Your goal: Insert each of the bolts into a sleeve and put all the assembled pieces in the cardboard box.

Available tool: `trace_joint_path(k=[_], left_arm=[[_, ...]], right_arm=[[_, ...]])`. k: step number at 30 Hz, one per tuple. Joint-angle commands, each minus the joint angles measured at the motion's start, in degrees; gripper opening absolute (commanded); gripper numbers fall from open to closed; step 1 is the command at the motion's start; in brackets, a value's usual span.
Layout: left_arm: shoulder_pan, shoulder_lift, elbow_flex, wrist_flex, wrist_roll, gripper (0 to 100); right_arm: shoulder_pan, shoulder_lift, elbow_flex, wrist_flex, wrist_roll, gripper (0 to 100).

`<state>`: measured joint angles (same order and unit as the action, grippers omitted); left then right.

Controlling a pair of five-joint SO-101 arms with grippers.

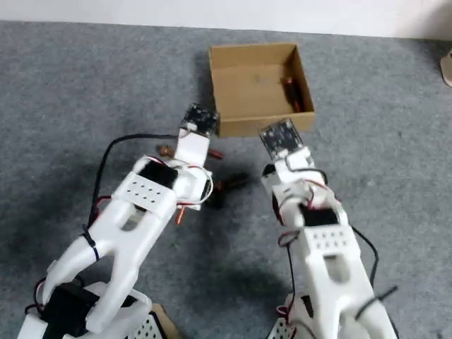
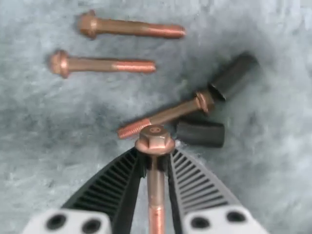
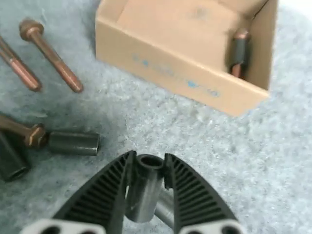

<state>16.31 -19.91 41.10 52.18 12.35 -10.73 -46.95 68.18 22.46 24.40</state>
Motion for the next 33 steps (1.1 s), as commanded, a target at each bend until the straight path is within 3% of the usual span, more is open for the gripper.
trace_joint_path(k=[1,9,21,33], left_arm=[[-1.9,-2.4,-0.2,-4.7,5.8,0],[-4.8,-2.9,6.3,-15.3,10.8,0],[-4.8,-2.9,6.8,-15.5,11.2,0],[-4.8,-2.9,6.8,-15.6,10.9,0]], right_arm=[[0.6,-12.2,3.4,-0.3,-0.3,0.4],[0.0,-27.9,13.8,5.2,3.3,0.4],[-2.5,-43.0,22.9,10.2,4.0,0.4],[-3.7,-46.7,21.8,30.4,7.6,0.4]])
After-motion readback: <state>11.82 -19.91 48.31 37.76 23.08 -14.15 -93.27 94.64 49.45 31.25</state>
